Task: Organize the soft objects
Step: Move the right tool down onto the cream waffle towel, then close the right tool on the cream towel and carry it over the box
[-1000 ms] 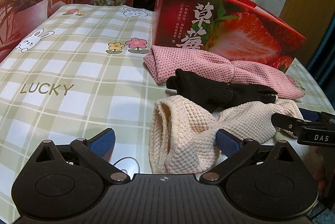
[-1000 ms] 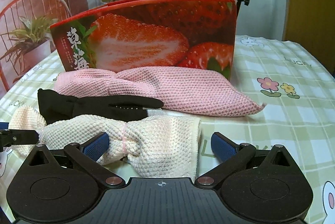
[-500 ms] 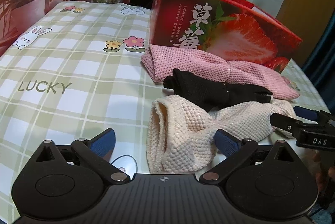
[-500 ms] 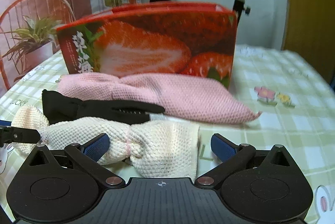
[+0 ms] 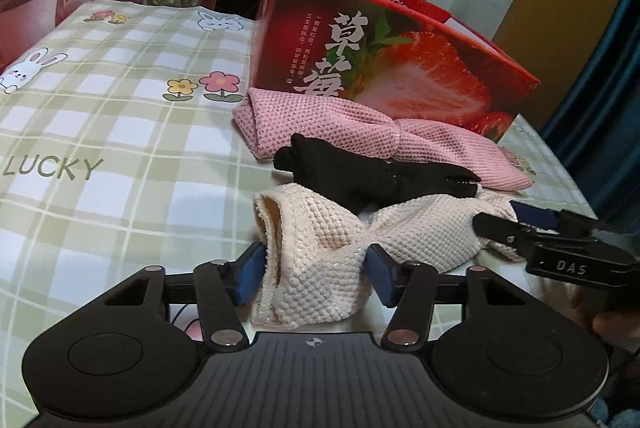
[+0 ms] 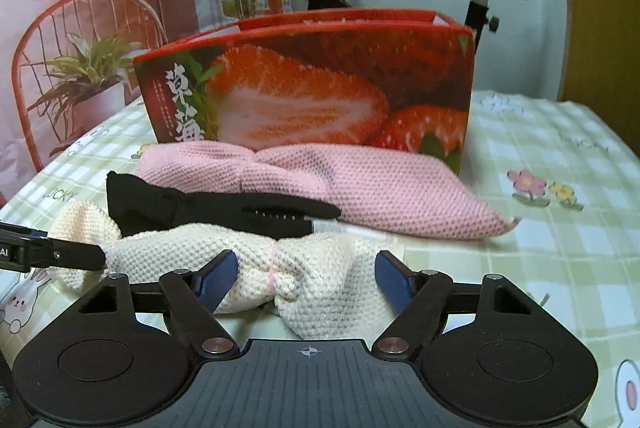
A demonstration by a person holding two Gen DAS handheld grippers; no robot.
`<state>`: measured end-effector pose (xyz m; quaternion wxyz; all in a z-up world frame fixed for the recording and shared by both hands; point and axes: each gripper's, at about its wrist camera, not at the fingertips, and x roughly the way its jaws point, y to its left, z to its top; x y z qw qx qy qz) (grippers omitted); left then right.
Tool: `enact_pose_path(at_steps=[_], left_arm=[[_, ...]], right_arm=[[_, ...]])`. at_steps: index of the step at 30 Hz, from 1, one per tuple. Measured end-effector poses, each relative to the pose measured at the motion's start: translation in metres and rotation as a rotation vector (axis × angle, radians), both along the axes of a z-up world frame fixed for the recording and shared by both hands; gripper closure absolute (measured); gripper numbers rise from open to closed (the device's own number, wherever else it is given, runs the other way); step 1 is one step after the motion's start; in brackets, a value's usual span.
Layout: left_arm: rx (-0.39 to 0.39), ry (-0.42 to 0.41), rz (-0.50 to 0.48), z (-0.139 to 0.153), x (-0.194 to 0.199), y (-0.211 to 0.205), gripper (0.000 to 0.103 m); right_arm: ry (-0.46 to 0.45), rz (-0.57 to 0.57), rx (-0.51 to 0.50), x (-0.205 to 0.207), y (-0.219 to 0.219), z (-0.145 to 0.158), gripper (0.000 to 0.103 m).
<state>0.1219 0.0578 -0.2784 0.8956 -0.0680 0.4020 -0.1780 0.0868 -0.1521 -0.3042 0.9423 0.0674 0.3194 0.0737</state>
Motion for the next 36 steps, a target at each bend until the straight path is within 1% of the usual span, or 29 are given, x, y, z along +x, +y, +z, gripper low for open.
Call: enact_pose_path(at_steps=[2, 4, 7, 21, 23, 24, 26, 27, 28, 29, 31, 36], left_arm=[[0.004, -0.005, -0.004, 0.000, -0.001, -0.001, 0.047], [0.002, -0.006, -0.008, -0.001, -0.001, -0.001, 0.048], [0.004, -0.008, -0.009, -0.001, -0.001, -0.001, 0.048], [0.005, -0.008, -0.008, -0.001, -0.001, -0.002, 0.048], [-0.004, -0.009, -0.009, -0.001, 0.000, -0.002, 0.056], [-0.006, -0.011, -0.010, -0.001, 0.000, -0.002, 0.057], [-0.009, -0.020, -0.013, 0.000, -0.001, -0.002, 0.065], [-0.009, -0.026, -0.012, 0.001, -0.001, -0.002, 0.067], [-0.009, -0.033, -0.010, 0.002, -0.002, -0.002, 0.071], [-0.008, -0.041, -0.004, 0.003, -0.002, -0.001, 0.076], [-0.015, -0.062, 0.006, 0.005, -0.003, 0.001, 0.081], [-0.037, -0.125, 0.009, 0.017, -0.009, 0.003, 0.083]], right_arm=[[0.001, 0.001, 0.011, 0.000, -0.001, -0.001, 0.031], [0.002, 0.010, 0.023, 0.000, 0.000, -0.002, 0.039], [-0.001, 0.029, 0.022, -0.002, 0.002, 0.000, 0.048], [0.012, 0.048, 0.068, -0.004, 0.002, 0.003, 0.062], [0.011, 0.057, 0.071, -0.004, 0.002, 0.005, 0.064], [0.008, 0.061, 0.074, -0.005, 0.002, 0.006, 0.066], [-0.003, 0.070, 0.082, -0.007, 0.002, 0.009, 0.069], [-0.013, 0.075, 0.087, -0.008, 0.002, 0.011, 0.070], [-0.024, 0.081, 0.094, -0.010, 0.001, 0.013, 0.072], [-0.038, 0.091, 0.100, -0.012, 0.001, 0.016, 0.072], [-0.065, 0.107, 0.099, -0.015, 0.002, 0.022, 0.073], [-0.140, 0.124, 0.074, -0.023, 0.003, 0.040, 0.073]])
